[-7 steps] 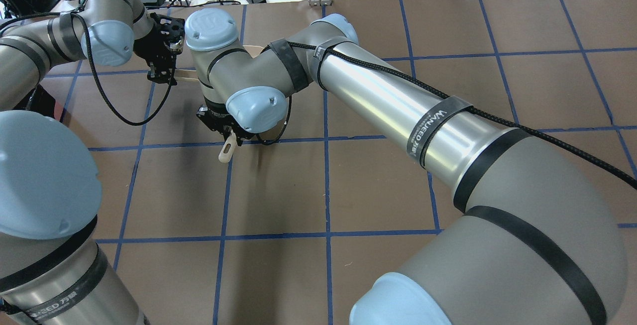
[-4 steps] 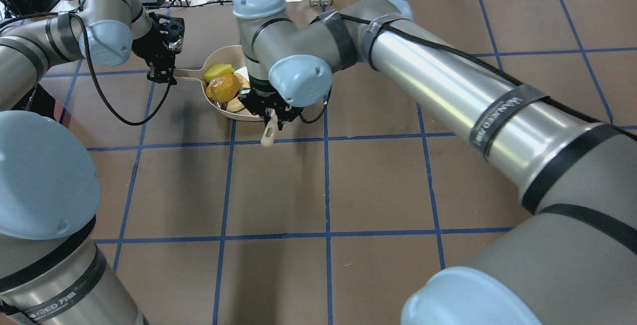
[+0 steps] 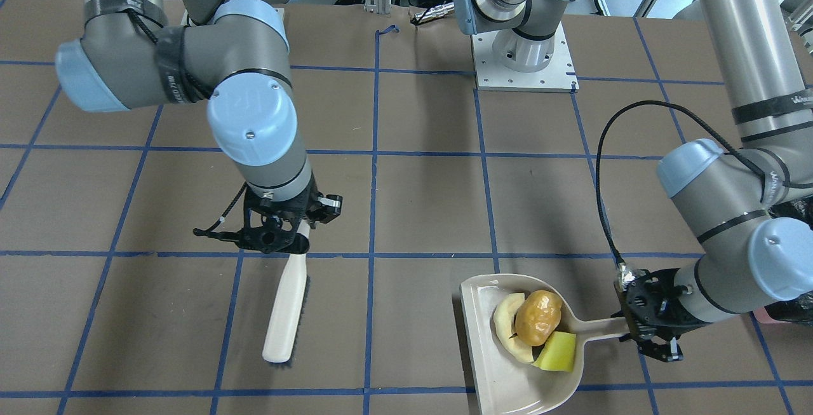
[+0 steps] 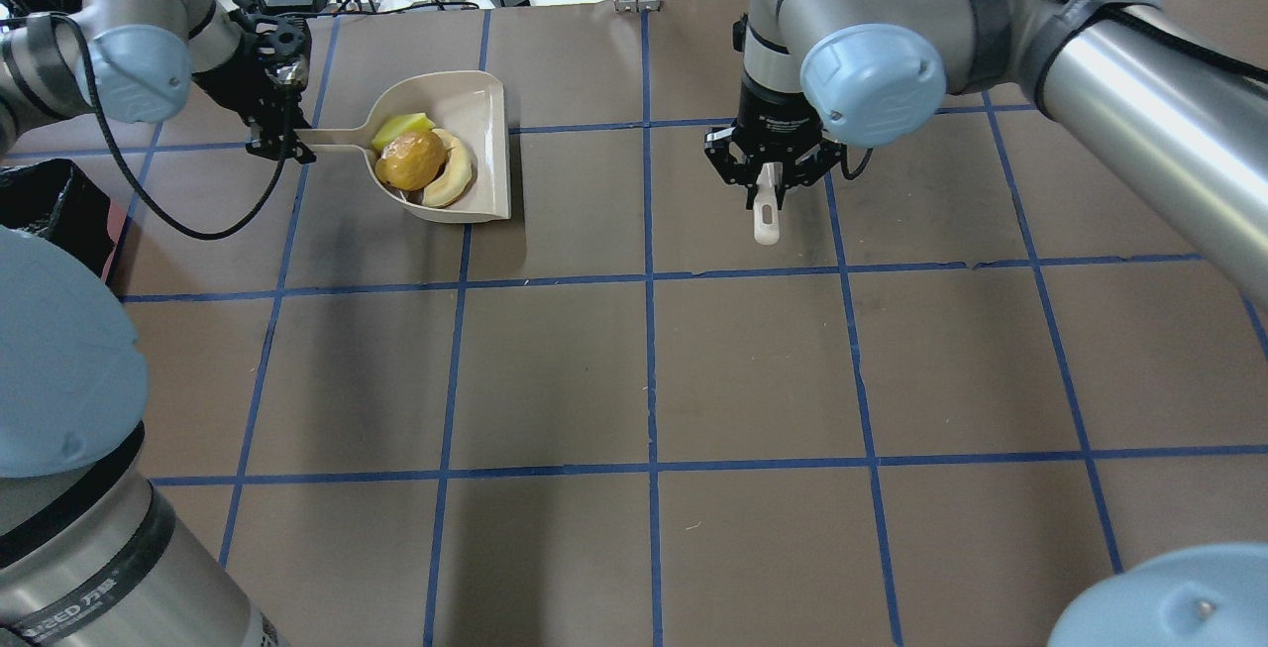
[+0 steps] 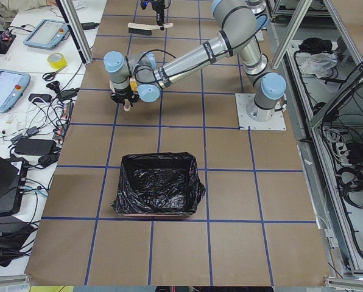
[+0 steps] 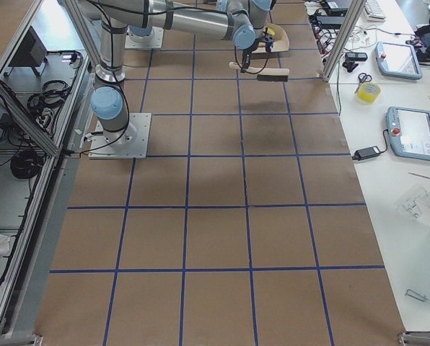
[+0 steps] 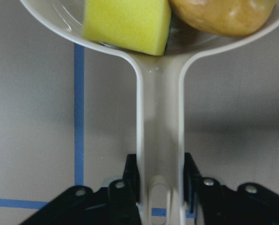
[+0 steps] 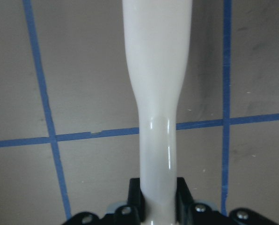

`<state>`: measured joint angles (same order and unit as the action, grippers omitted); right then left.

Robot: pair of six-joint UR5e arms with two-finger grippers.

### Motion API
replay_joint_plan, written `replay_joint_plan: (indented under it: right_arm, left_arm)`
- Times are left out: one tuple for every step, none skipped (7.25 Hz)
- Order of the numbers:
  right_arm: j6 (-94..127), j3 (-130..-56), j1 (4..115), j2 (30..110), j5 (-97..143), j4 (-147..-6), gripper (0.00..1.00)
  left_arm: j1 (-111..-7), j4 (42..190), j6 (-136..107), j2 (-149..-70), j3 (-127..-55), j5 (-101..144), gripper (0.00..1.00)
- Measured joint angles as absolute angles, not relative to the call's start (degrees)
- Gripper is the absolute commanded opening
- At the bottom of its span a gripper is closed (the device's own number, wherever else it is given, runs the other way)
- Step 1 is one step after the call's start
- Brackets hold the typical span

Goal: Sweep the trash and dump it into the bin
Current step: 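Carry the loaded dustpan over the bin with the left gripper while the right withdraws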

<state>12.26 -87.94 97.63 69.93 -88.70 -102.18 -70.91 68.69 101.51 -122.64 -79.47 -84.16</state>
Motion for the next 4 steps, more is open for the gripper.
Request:
replay_joint_plan:
  right_arm:
    - [7.4,-88.9,94.2,70.3,-89.4,-102.4,0.00]
    - [0.8,-90.1,89.5,70.5,-89.7,-102.8,0.00]
    - [-5.1,-90.9,85.0,70.3,-89.7,-103.1,0.00]
    - [-9.0,-91.6,81.7,69.8,-89.7,-104.0,0.00]
  left_arm:
    - [-68.1,70.5,104.3,-121.6,-79.2,-84.0,0.00]
    - [-65.5,72.6,108.2,-120.3,-78.8,-84.1,0.00]
    - [-62.7,75.5,112.6,-118.8,-77.6,-84.3,0.00]
    - [-59.1,79.9,117.5,-117.7,-75.1,-84.5,0.00]
